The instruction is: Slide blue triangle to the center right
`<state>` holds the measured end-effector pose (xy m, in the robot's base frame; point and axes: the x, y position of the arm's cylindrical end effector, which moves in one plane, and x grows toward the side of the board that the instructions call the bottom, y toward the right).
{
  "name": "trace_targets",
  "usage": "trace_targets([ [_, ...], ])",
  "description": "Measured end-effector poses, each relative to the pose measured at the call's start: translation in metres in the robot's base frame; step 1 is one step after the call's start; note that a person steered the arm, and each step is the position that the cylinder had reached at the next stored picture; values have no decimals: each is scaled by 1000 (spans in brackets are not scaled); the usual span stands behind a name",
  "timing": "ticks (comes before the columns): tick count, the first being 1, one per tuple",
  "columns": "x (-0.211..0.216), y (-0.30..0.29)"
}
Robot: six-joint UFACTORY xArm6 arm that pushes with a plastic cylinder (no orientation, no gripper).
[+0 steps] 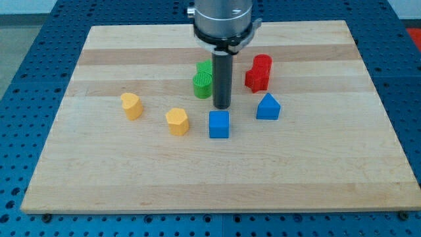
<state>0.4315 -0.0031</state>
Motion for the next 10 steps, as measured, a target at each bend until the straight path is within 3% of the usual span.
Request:
trace_targets([
  [6,0,-34],
  [7,22,-33],
  [10,44,36],
])
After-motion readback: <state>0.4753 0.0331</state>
